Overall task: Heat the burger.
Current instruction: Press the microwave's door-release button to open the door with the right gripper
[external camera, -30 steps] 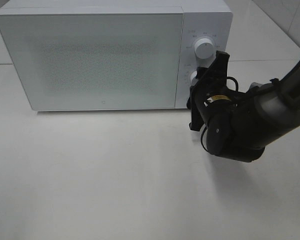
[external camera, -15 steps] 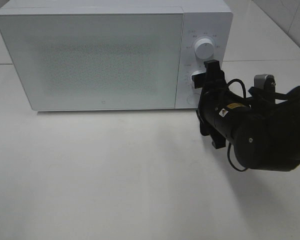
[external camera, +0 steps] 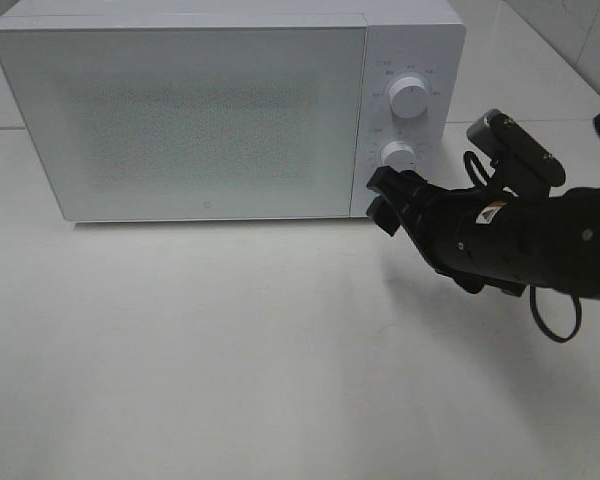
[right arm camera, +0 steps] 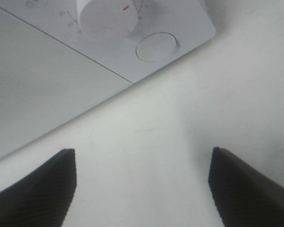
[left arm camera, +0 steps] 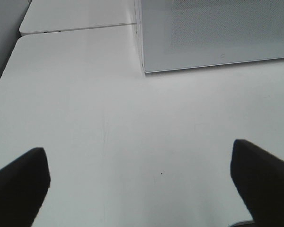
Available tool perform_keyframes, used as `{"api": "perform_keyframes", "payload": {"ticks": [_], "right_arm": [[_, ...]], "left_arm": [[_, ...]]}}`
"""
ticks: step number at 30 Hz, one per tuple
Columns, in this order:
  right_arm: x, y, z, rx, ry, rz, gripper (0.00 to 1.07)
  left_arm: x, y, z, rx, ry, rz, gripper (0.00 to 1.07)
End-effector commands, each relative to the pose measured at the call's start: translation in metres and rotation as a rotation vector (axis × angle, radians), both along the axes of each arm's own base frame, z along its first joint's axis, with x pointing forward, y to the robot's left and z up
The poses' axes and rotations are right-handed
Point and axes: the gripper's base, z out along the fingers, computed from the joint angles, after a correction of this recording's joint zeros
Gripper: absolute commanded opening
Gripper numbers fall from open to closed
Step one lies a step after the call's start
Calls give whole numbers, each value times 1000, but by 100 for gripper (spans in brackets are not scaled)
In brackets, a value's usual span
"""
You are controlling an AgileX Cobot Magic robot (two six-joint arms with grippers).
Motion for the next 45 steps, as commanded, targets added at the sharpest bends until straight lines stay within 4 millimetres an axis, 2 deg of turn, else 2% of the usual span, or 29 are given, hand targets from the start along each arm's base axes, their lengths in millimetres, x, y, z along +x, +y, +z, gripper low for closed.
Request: {"api": "perform_keyframes", "payload": {"ticks": [1, 3, 4, 6, 9, 14, 24, 27, 29, 30, 35, 36, 38, 39, 40, 42, 43, 44, 45], "right_arm": [[1, -6, 8, -104, 16, 116, 75], [3, -16, 18, -217, 76, 273, 75], [3, -16, 18, -217, 76, 273, 75], [1, -21, 27, -264, 118, 383, 75], [0, -22, 30, -277, 133, 421, 75], [-15, -29, 47, -402, 189, 638, 75], [-43, -39, 79, -463, 325, 759, 75], [-62, -45, 93, -457, 371, 797, 75], [-65, -46, 96, -458, 378, 803, 75], [-75, -49, 104, -457, 387, 817, 75], [-94, -57, 119, -466, 371, 832, 75], [-103, -61, 128, -479, 343, 832, 75], [-108, -63, 133, -481, 318, 829, 75], [-119, -68, 143, -486, 262, 820, 75], [-119, -68, 143, -486, 262, 820, 75], [-139, -76, 158, -500, 164, 801, 75], [-139, -76, 158, -500, 164, 801, 75], [-146, -80, 163, -509, 126, 792, 75], [-162, -88, 171, -539, 56, 771, 75]], "left_arm": [[-4, -1, -1, -5, -26, -2, 98], [-4, -1, -1, -5, -26, -2, 98], [-4, -1, -1, -5, -26, -2, 98], [-4, -1, -1, -5, -26, -2, 98], [-4, -1, -1, -5, -26, -2, 98], [-4, -1, -1, -5, -26, -2, 98], [-4, -1, -1, -5, -26, -2, 98], [-4, -1, -1, -5, -26, -2, 98], [-4, -1, -1, -5, -26, -2, 98], [-4, -1, -1, -5, -26, -2, 98], [-4, -1, -1, -5, -26, -2, 98], [-4, -1, -1, -5, -26, -2, 98], [-4, -1, -1, -5, -26, -2, 98], [-4, -1, -1, -5, -26, -2, 98], [-4, -1, -1, -5, -26, -2, 98], [-4, -1, -1, -5, -26, -2, 98], [-4, -1, -1, -5, -26, -2, 98], [-4, -1, -1, -5, -26, -2, 98], [-4, -1, -1, -5, -26, -2, 98]]}}
